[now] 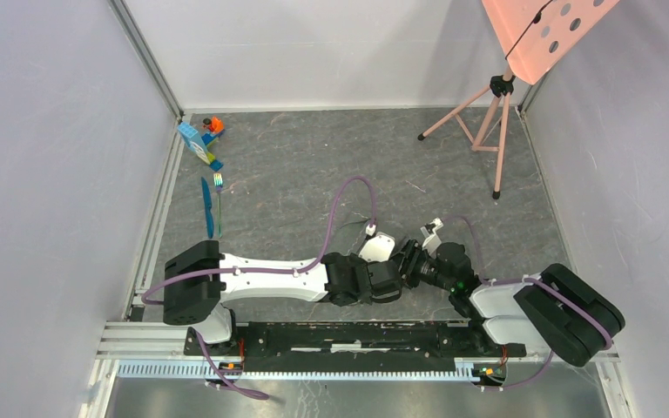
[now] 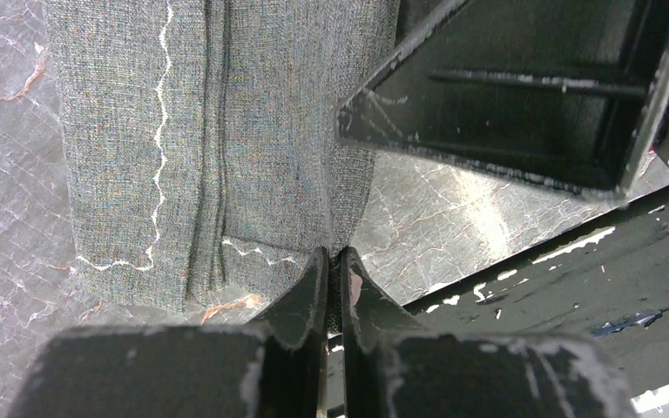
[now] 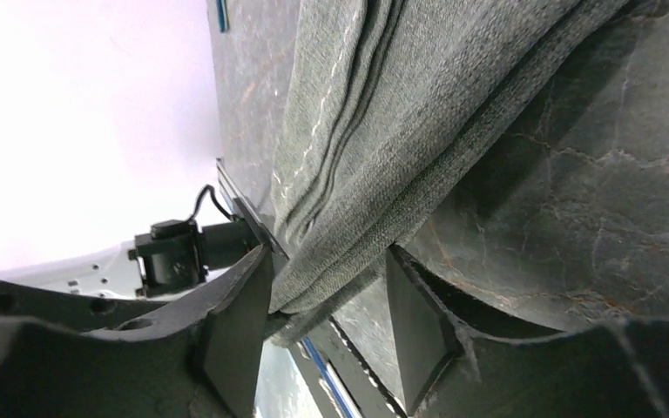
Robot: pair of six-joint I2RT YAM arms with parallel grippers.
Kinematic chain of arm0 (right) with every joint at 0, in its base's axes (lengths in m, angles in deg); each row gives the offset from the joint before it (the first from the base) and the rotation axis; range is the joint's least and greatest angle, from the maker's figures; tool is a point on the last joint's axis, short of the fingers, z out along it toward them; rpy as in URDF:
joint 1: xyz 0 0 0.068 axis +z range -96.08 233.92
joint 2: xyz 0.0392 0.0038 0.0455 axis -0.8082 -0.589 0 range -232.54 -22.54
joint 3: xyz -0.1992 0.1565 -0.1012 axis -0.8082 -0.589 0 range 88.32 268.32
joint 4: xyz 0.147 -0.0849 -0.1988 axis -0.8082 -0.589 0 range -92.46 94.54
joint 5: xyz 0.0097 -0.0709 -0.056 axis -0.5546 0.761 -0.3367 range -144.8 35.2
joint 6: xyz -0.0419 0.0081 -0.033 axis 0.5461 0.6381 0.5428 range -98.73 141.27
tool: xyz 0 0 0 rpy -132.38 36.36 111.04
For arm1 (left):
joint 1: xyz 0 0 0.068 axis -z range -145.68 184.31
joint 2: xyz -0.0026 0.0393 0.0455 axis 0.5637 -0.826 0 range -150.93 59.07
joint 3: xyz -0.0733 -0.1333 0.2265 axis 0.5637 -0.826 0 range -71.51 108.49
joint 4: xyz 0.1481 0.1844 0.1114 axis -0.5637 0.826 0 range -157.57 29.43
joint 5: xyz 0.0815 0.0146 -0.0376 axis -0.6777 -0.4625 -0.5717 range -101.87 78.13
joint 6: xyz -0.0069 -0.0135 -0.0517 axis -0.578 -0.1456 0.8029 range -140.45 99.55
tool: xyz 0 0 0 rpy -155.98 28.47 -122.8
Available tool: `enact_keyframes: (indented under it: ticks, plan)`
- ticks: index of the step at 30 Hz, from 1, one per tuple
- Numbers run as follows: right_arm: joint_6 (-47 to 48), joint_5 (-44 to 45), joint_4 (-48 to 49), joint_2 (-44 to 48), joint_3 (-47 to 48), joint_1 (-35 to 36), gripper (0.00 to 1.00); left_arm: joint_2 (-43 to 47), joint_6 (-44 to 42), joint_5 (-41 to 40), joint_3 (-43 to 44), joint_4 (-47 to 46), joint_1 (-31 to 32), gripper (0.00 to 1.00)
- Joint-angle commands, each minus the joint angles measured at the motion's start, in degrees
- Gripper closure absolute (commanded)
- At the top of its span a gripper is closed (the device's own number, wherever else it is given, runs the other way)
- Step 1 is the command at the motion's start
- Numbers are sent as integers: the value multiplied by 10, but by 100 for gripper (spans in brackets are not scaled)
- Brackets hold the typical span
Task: Fold the napkin into a case and place the utensils inside
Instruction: Fold the 2/3-rectangle-folded napkin at the center of the board.
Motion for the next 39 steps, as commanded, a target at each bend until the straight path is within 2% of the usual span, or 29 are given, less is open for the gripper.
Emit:
enact_keyframes:
  ticks: [1,10,13,18,21,22,26,29,32,39]
  plan:
    - [-33,25,59,-11,-19,3,46,7,-19,10,9,-16,-1,98]
    - [-42,31,50,-33,7,2,50,-9,-29,33,0,-35,-1,98]
    - [-46,31,53,-40,5,3,61,-11,-32,33,0,-35,-1,98]
    - [-52,32,64,-42,2,3,87,-16,-32,35,0,-36,-1,97]
    - [-53,36,54,-36,2,3,100,-20,-32,34,0,-36,-1,94]
    - [-55,38,49,-32,2,3,100,-21,-32,34,0,-36,0,91]
    - [-66,42,39,-20,1,3,100,-23,-36,26,5,-36,2,68]
    - [-77,53,18,-2,2,4,100,-37,-40,10,18,-26,7,55]
    - [-81,65,-3,20,4,6,100,-57,-43,-2,35,-18,13,51]
    - [-77,82,-35,39,6,10,100,-99,-37,-58,87,33,19,50]
